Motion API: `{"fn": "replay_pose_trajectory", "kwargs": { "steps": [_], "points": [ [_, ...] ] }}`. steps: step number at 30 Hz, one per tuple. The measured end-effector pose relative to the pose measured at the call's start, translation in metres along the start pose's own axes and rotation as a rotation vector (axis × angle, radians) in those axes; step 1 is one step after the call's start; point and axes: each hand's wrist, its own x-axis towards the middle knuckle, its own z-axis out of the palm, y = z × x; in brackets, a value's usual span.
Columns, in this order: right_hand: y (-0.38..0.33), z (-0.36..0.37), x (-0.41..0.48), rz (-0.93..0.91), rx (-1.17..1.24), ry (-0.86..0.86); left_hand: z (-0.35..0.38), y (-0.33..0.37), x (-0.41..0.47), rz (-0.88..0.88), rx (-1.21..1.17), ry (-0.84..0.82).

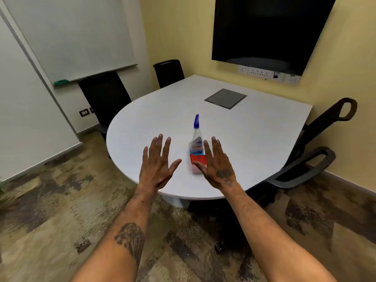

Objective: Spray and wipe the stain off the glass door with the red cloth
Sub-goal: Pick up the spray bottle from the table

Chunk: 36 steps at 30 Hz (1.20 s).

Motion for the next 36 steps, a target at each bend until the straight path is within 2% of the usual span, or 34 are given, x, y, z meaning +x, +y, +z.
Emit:
{"fn": "replay_pose_trajectory", "kwargs": {
  "steps": [11, 21, 36],
  "points": [
    [0.065, 0.03, 0.096, 0.076, 0.026, -0.039, 0.068, 0.002, 0.094, -0.031, 0.006, -0.126],
    [0.089, 0.079, 0.18, 0.2, 0.092, -0.073, 0.146, -0.038, 0.187, -0.033, -0.104, -0.275],
    [0.118, 0.169, 0.272, 0.47, 0.405, -0.171, 0.262, -0.066, 0.282, -0.178, -0.386, -0.589]
  ]
}}
